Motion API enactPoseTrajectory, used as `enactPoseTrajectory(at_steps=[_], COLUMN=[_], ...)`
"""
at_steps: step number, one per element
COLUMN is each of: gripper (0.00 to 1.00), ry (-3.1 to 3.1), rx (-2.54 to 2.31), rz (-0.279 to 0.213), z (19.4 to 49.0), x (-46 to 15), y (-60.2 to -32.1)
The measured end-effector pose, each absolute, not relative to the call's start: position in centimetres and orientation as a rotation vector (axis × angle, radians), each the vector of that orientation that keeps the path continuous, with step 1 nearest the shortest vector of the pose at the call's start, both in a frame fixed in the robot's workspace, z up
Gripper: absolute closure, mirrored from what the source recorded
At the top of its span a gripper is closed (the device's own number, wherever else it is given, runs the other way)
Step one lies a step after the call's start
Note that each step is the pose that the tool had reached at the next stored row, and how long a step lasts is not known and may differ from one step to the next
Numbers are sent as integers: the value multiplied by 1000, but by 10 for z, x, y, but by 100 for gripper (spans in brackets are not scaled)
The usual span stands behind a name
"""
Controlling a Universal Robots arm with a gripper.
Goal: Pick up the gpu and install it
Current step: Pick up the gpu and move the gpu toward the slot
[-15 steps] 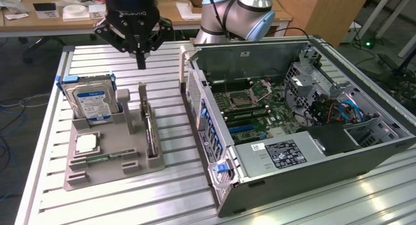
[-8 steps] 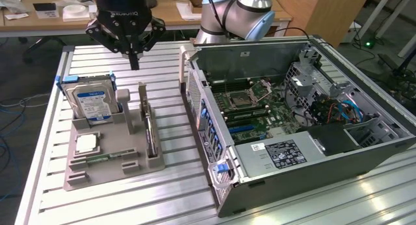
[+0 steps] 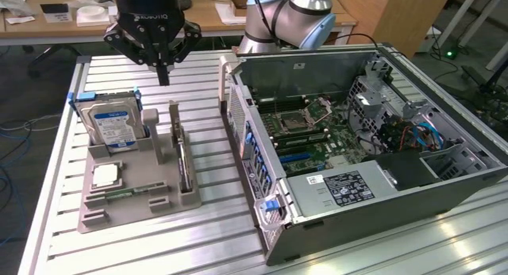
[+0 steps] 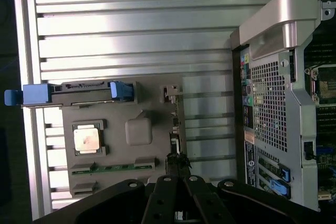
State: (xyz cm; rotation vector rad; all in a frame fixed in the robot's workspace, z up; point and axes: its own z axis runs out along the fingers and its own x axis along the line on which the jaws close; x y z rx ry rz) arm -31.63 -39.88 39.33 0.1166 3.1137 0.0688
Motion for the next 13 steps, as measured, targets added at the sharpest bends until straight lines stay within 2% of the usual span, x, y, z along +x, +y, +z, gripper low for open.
enactPoseTrajectory(at_steps=[8, 9, 10, 12, 13], gripper=[89, 83, 83, 71, 71], ry=[3114, 3114, 3114, 3114, 3114], rx=[117, 117, 117, 117, 117], rz=[69, 69, 69, 69, 69], z=[393, 393, 393, 393, 393], x=[-316, -316, -316, -316, -316], y=[-399, -399, -399, -399, -399])
